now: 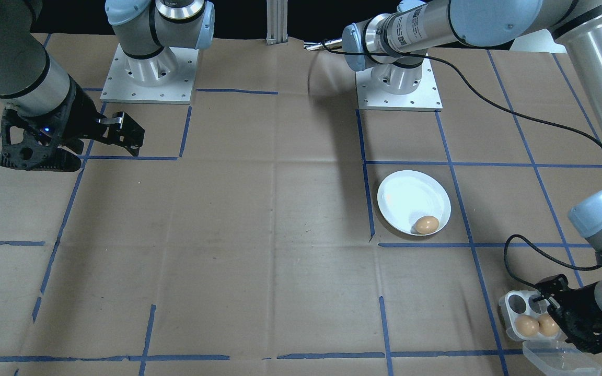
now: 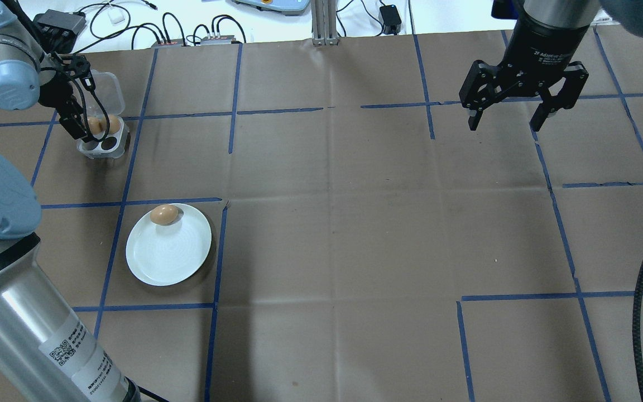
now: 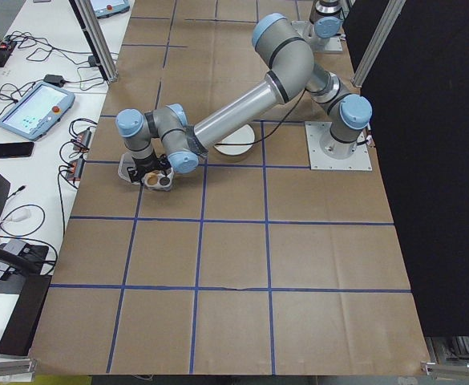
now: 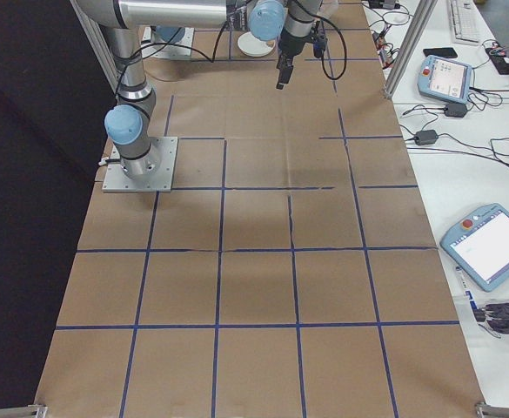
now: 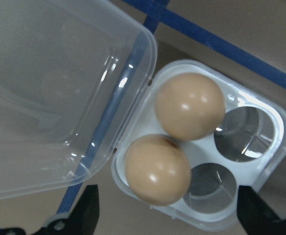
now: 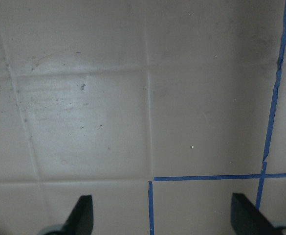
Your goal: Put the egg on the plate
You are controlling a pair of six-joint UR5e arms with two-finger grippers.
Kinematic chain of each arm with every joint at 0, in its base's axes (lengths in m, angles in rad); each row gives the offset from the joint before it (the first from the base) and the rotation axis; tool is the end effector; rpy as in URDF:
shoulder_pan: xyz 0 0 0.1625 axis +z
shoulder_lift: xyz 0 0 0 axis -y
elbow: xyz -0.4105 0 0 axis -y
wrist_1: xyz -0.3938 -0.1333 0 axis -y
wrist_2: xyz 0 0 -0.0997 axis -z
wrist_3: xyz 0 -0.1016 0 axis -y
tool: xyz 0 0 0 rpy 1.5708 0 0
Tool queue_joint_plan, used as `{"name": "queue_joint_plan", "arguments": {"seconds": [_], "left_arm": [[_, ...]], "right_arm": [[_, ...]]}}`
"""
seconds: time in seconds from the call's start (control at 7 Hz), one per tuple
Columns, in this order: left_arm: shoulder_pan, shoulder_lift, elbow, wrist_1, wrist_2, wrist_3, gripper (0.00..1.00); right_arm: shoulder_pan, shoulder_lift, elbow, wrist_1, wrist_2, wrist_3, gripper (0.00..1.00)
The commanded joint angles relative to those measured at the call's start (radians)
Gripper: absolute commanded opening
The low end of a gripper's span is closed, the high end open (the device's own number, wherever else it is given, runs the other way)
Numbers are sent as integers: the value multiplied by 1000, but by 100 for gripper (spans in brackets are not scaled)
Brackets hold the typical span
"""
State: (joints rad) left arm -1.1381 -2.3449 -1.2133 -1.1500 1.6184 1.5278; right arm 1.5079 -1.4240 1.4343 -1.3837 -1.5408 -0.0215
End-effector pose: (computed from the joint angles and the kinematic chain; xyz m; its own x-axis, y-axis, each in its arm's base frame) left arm 0.1967 -0.7322 0.1956 -0.4579 0.8890 -0.0062 0.8879 0.4577 0.0474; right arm 0.1027 -0.5392 0.4454 -0.9983 0.0476 -0.0336 0.0402 0.9799 0.1954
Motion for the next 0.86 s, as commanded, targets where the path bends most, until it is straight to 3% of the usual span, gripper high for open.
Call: {"name": "queue_joint_plan", "arguments": {"seconds": [0.0,0.71], "left_arm": [[0,-7,-2,10,-2,-12,97],[-20,-4,-2,24,0,-34,62]], "right_arm": [[0,-1,0,0,-1,0,100],[0,-1,0,0,-1,0,100]]}}
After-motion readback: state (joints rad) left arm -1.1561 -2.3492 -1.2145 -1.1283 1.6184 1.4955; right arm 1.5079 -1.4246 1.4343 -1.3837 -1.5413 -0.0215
